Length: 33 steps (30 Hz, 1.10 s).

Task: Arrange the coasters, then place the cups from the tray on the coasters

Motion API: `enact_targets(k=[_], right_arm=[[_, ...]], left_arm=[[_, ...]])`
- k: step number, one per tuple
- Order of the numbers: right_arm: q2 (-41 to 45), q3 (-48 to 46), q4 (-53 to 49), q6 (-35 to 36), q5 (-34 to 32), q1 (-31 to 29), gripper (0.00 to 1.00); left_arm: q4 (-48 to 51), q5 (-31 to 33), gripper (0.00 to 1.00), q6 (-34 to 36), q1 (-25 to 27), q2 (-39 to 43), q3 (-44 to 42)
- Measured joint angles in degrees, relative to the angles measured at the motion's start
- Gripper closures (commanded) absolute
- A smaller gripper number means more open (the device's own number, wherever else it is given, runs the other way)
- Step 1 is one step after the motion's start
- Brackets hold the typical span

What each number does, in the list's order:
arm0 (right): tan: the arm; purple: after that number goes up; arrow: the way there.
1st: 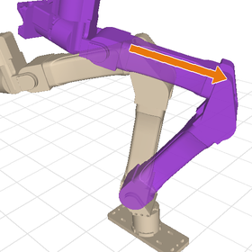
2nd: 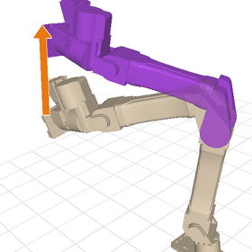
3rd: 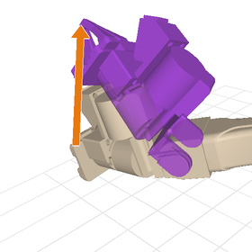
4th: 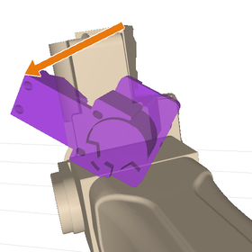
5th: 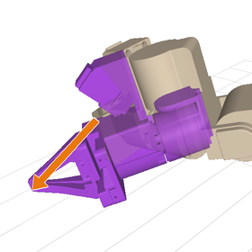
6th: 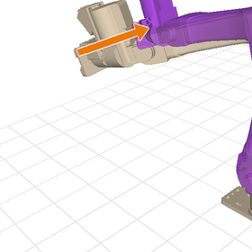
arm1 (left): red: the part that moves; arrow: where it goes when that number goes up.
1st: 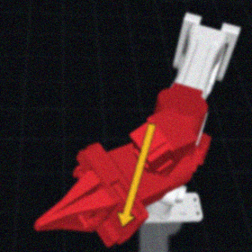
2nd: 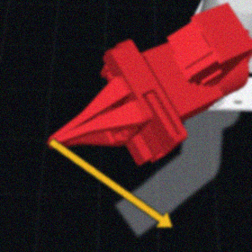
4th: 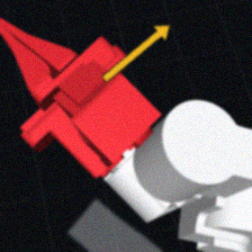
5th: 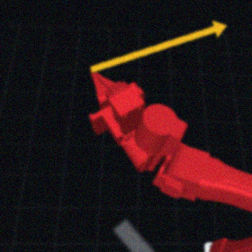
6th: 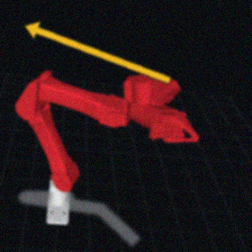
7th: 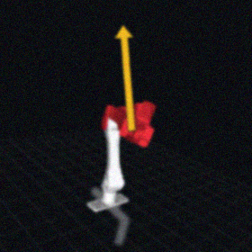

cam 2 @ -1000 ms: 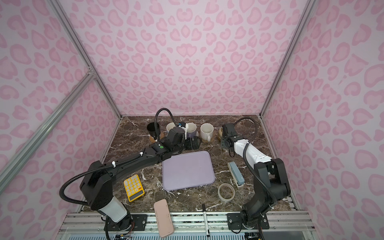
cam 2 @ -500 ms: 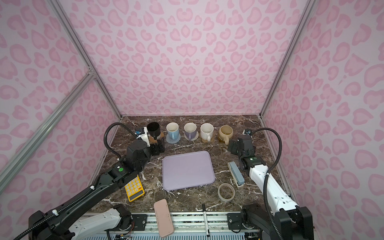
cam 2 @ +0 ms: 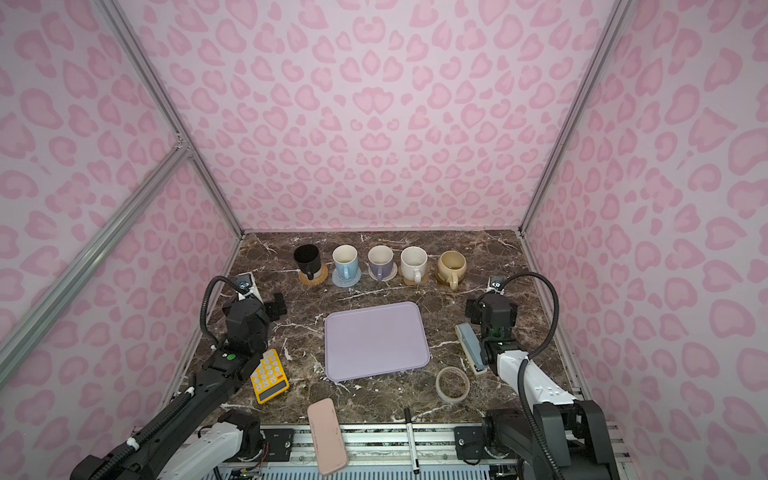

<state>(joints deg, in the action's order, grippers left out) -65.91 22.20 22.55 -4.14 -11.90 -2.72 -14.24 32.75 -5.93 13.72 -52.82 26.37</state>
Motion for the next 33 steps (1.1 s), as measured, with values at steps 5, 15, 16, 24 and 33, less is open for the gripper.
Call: enact_targets(k=[5, 15, 16, 24, 33], right_arm=[[-3.56, -3.43, 11.06, 0.92, 0.17, 1.95, 0.05], [-15.96, -2.6, 23.41, -0.15, 7.45, 5.05, 0.07], [-16.79, -2.86, 24.61, -0.11, 7.96, 4.85, 0.07], [-22.47, -2.89, 30.42, 1.6, 8.96, 3.3, 0.02], [-22.14, -2.05, 30.95, 2.4, 8.76, 2.67, 0.02]], left_arm=[[-9.42, -8.55, 0.03, -0.72, -9.29, -8.74, -3.8], [-29.51, -23.37, 0.03, -3.06, -19.43, -24.2, -8.76], [-29.92, -24.81, 0.03, -3.06, -19.43, -24.63, -8.7], [-27.93, -28.76, 0.03, -2.8, -19.32, -29.05, -0.79], [-25.88, -30.67, 0.03, -1.42, -18.25, -29.2, -2.12]])
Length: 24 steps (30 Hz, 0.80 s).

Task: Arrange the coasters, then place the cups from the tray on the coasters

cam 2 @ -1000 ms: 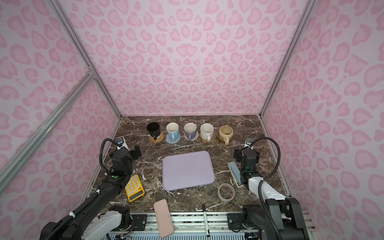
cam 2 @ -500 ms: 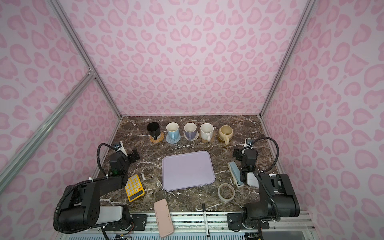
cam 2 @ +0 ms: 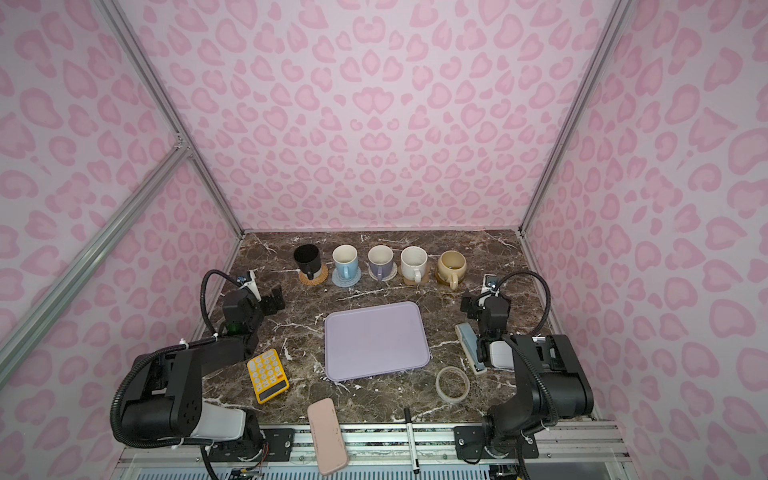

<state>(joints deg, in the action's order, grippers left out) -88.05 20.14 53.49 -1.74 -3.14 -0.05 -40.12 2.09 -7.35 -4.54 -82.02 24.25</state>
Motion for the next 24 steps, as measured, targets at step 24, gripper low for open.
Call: enact_targets(k=[24], right_arm=[[0.04, 0.02, -0.26, 0.85, -0.48, -0.31, 0.02]], left_arm=[[-12.28, -0.74, 0.03, 3.78, 2.38, -1.88, -4.96]])
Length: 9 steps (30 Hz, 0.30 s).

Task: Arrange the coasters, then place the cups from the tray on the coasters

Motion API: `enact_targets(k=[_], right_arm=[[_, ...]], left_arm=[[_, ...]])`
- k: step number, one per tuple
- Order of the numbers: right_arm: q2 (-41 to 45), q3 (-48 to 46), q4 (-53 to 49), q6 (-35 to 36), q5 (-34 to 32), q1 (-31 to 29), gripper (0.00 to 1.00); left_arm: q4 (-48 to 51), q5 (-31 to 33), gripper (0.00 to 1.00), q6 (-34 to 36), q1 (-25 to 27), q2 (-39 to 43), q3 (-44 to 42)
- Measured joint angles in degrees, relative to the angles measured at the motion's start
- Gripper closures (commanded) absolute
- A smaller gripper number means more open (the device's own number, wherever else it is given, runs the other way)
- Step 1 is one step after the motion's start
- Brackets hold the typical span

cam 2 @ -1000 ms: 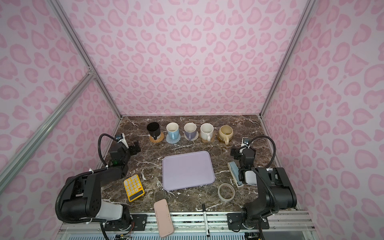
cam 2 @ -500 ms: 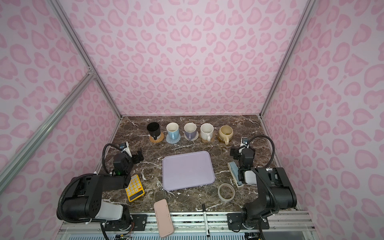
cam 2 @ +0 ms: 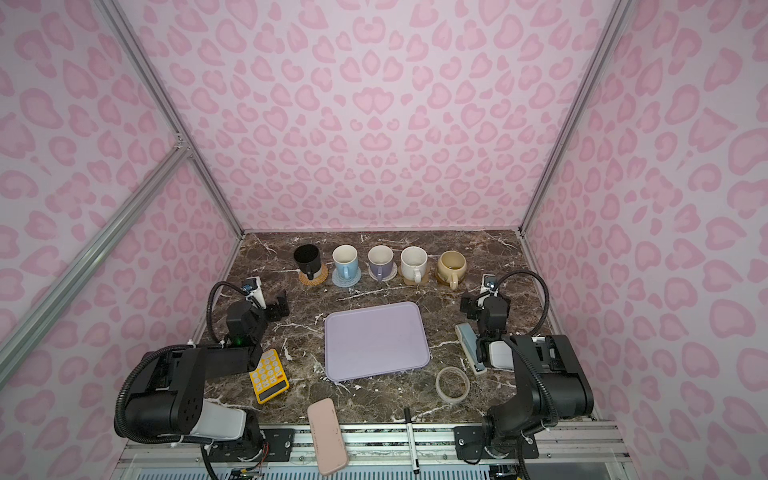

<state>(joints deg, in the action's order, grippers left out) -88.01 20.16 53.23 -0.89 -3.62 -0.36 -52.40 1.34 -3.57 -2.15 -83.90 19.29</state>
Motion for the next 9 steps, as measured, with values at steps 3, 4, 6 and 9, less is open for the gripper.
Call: enact_targets(k=[3, 4, 6, 9], right_arm=[[0.0, 0.0, 0.0, 0.0, 0.0, 0.0, 0.02], [0.0, 0.0, 0.02, 0.0, 0.0, 0.0, 0.02], [0.0, 0.0, 0.0, 0.0, 0.0, 0.0, 0.02], [0.0, 0.0, 0.0, 0.0, 0.0, 0.0, 0.02]], left_arm=[[0.07, -0.02, 0.03, 0.15, 0.22, 0.0, 0.0], [0.07, -0.02, 0.03, 0.2, 0.22, 0.0, 0.0], [0.2, 0.0, 0.03, 0.33, 0.24, -0.17, 0.28], [0.22, 0.0, 0.03, 0.33, 0.24, -0.48, 0.74]])
